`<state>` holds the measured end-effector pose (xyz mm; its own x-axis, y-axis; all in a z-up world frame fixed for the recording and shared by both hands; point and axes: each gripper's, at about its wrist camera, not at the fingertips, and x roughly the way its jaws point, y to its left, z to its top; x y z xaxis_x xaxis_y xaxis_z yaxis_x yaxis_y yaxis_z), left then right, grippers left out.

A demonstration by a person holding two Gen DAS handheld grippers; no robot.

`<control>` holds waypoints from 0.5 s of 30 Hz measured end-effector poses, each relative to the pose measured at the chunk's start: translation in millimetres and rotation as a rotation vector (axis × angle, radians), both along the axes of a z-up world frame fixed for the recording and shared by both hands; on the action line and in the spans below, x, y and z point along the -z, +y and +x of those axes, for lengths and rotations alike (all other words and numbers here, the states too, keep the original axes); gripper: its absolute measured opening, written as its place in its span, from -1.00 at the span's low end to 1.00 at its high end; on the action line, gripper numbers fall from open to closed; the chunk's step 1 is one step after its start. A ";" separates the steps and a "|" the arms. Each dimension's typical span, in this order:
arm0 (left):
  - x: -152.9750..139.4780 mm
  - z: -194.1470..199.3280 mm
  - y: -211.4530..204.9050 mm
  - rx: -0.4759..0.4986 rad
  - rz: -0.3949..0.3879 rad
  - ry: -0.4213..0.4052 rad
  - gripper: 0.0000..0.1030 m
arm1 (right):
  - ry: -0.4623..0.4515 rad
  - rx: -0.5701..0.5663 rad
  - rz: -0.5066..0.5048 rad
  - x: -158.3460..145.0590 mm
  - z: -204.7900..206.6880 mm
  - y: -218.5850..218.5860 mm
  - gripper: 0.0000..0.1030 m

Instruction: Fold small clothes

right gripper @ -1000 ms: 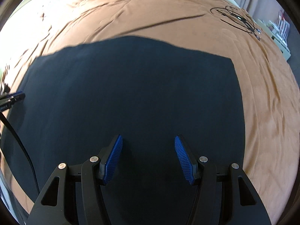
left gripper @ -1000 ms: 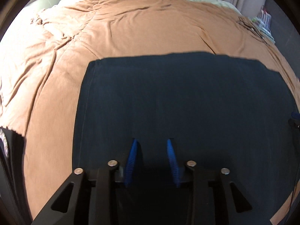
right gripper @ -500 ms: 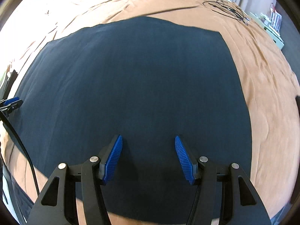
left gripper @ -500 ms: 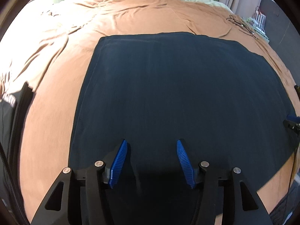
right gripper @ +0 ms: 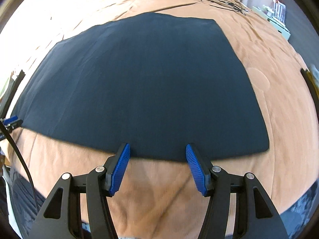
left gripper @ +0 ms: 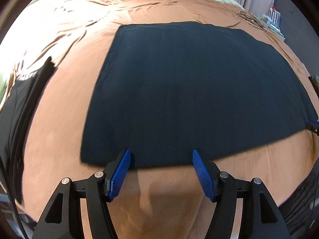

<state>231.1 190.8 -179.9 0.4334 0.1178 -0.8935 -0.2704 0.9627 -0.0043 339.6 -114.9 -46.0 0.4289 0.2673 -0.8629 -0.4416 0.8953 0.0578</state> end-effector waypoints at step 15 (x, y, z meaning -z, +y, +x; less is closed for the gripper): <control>-47.9 -91.5 43.6 -0.192 -0.192 -0.250 0.26 | 0.031 0.156 0.430 -12.4 -39.1 -117.1 -0.14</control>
<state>139.6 234.4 -132.0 0.6274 0.0587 -0.7765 -0.4140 0.8697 -0.2688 300.5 -232.0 -33.6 0.4683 0.5380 -0.7009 -0.2958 0.8429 0.4494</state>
